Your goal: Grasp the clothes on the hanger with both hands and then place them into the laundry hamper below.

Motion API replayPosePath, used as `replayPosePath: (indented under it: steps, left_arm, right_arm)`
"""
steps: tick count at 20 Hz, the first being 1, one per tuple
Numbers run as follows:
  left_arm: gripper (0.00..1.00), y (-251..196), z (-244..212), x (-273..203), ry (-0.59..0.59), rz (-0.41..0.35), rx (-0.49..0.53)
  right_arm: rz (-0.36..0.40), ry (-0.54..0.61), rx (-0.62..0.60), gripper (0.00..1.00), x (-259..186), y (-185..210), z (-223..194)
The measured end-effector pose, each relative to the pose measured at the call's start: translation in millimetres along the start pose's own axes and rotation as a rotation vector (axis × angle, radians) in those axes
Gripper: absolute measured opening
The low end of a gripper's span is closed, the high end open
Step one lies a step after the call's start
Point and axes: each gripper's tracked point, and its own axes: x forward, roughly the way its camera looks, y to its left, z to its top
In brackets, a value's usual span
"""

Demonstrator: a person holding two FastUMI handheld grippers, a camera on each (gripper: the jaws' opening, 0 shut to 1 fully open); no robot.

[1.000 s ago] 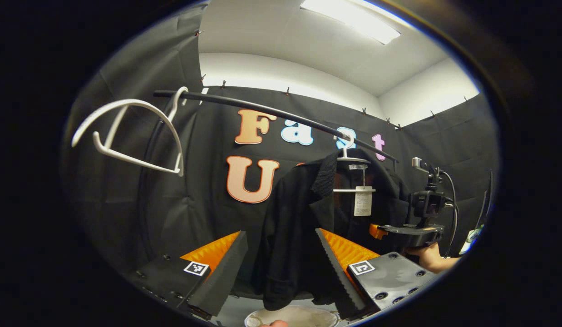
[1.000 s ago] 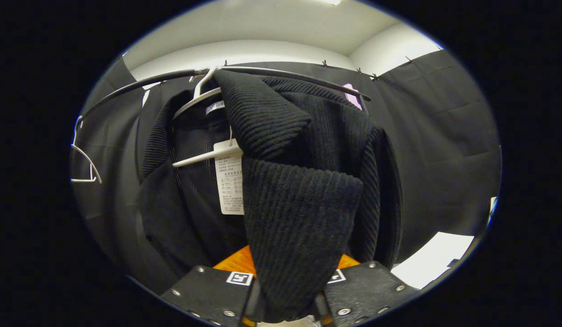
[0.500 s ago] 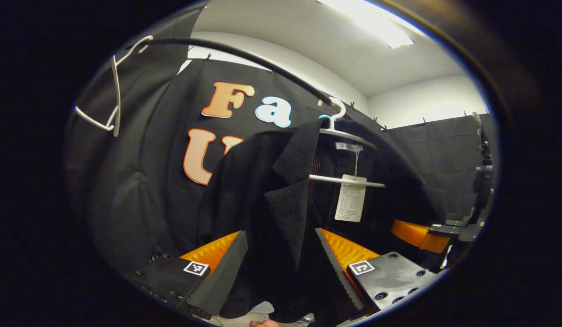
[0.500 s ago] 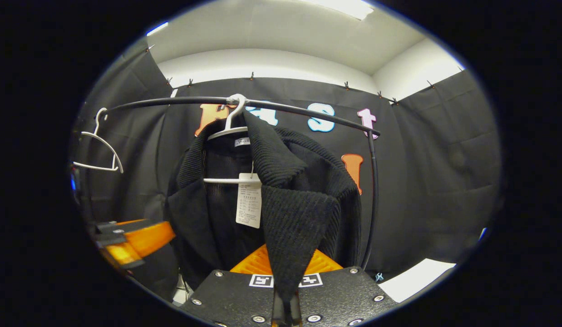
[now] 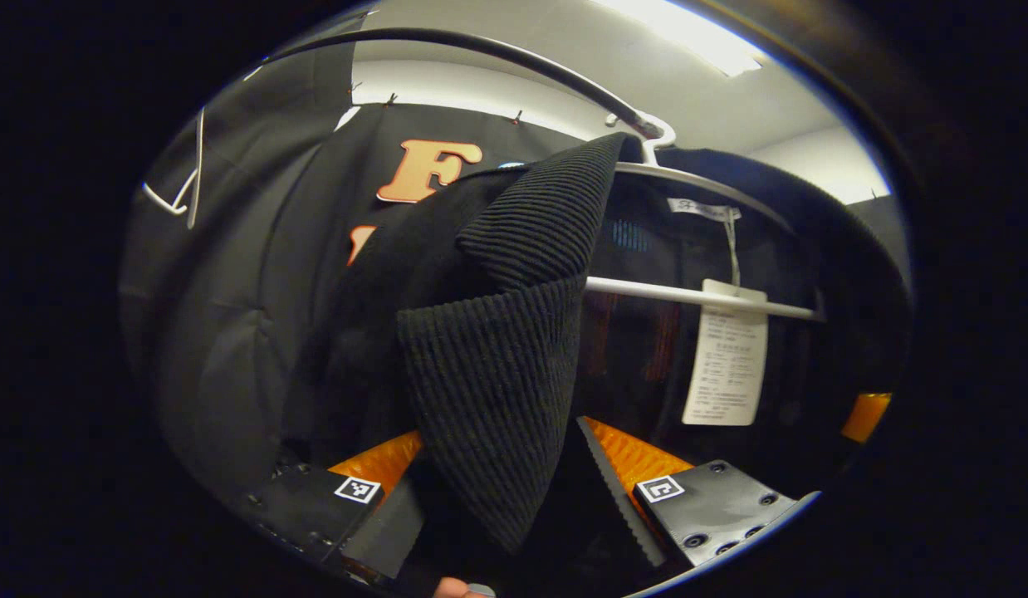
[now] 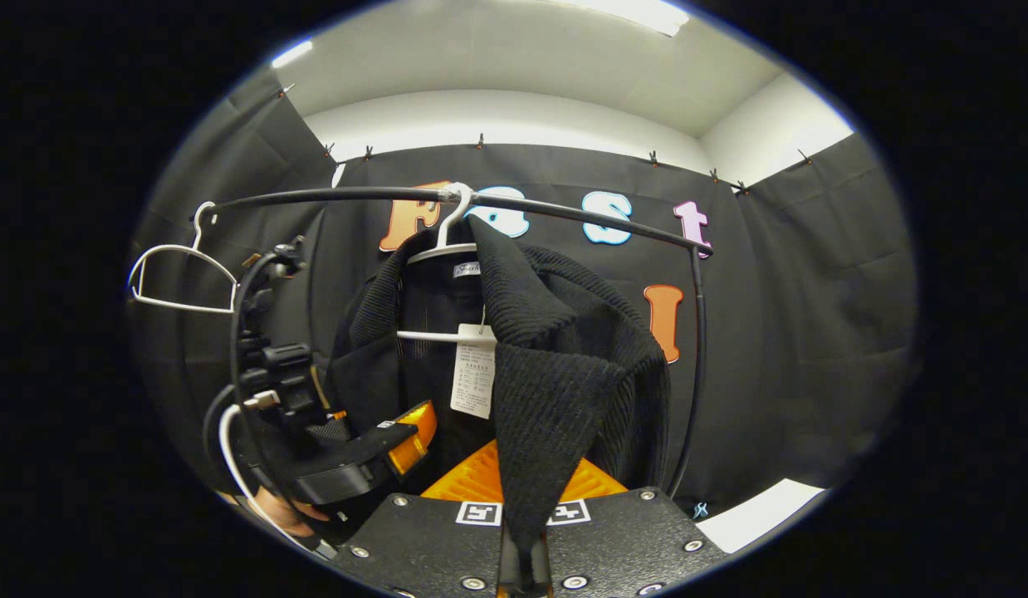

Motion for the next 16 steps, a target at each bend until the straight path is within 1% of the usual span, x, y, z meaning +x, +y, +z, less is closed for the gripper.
replayPosePath:
  steps: [3,4,5,7,8,9,11,13,14,16]
  left_arm:
    - [0.93,26.4,6.8,4.8,-0.042,0.047,0.084]
    - [0.96,37.3,8.7,5.2,-0.055,0.056,0.117]
    - [0.95,49.4,10.9,3.1,-0.062,0.073,0.147]
    - [0.9,65.1,10.9,-2.8,-0.054,0.081,0.159]
    - [0.79,72.6,11.7,-6.0,-0.045,0.072,0.15]
    - [0.69,78.5,12.8,-9.1,-0.038,0.063,0.141]
    - [0.47,89.5,18.7,-13.5,-0.029,0.045,0.127]
    - [0.26,104.8,33.5,-25.9,-0.036,0.06,0.123]
    - [0.15,105.8,40.7,-26.7,-0.038,0.047,0.113]
    - [0.13,112.8,59.2,-32.9,-0.058,0.052,0.1]
  right_arm:
    - [-0.001,-0.004,0.008,0.0,-0.6,-0.8,1.0]
    - [-0.007,-0.006,0.009,0.0,-1.5,-4.7,1.6]
    - [-0.012,-0.008,0.011,0.0,-0.8,-9.0,1.4]
    - [-0.024,-0.016,0.017,0.0,-3.0,-12.8,4.1]
    - [-0.029,-0.019,0.02,0.0,-5.0,-14.1,5.1]
    - [-0.037,-0.024,0.019,0.04,-7.7,-14.5,7.6]
    - [-0.052,-0.039,0.017,0.04,-10.8,-16.8,13.0]
    - [-0.061,-0.059,0.015,0.04,-14.5,-20.7,20.9]
    - [-0.073,-0.078,0.012,0.04,-18.3,-24.9,26.3]
    - [-0.113,-0.143,-0.019,0.05,-26.2,-35.0,46.0]
